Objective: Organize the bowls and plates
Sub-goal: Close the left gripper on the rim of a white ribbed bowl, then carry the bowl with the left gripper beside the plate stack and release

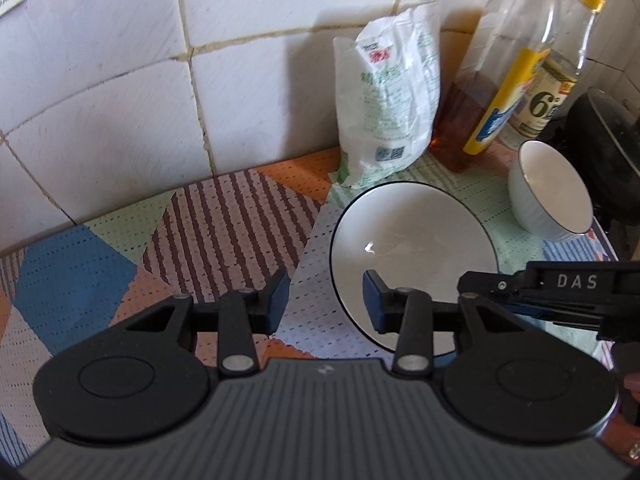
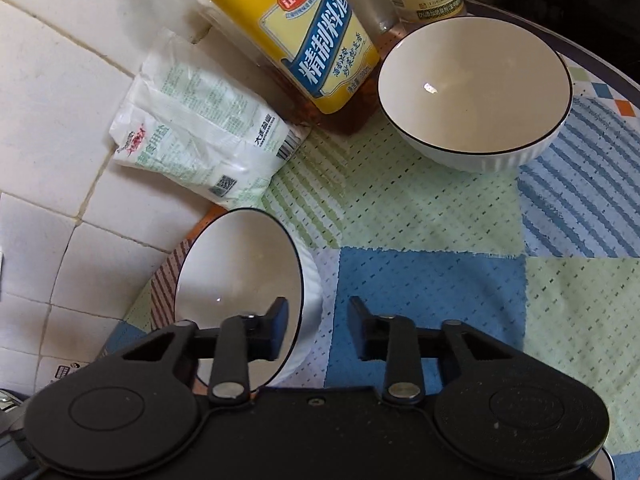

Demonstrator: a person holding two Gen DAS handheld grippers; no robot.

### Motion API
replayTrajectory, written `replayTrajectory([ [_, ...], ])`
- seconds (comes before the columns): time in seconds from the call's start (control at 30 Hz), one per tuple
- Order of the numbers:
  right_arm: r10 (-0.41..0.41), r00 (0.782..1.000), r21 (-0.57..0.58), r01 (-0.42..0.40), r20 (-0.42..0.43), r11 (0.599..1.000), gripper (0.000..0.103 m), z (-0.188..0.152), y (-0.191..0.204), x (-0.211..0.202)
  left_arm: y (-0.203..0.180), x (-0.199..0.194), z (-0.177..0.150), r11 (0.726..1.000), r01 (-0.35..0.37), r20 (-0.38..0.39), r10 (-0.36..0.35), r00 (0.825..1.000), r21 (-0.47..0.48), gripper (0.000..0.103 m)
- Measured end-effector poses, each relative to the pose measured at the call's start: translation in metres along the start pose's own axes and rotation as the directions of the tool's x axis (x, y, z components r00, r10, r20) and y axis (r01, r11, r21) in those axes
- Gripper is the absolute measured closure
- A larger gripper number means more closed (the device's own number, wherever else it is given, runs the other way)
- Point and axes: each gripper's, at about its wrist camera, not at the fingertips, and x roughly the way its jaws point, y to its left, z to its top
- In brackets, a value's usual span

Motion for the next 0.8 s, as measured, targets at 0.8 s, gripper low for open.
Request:
replayTrajectory([
  [0.8, 0.036, 0.999, -0.095, -0.038, -0.027, 0.995, 0.087, -0.032, 0.034, -0.010, 0.009, -0.042, -0.024, 0.997, -0.050, 0.013, 0.050, 0.999, 0.050, 0.096],
])
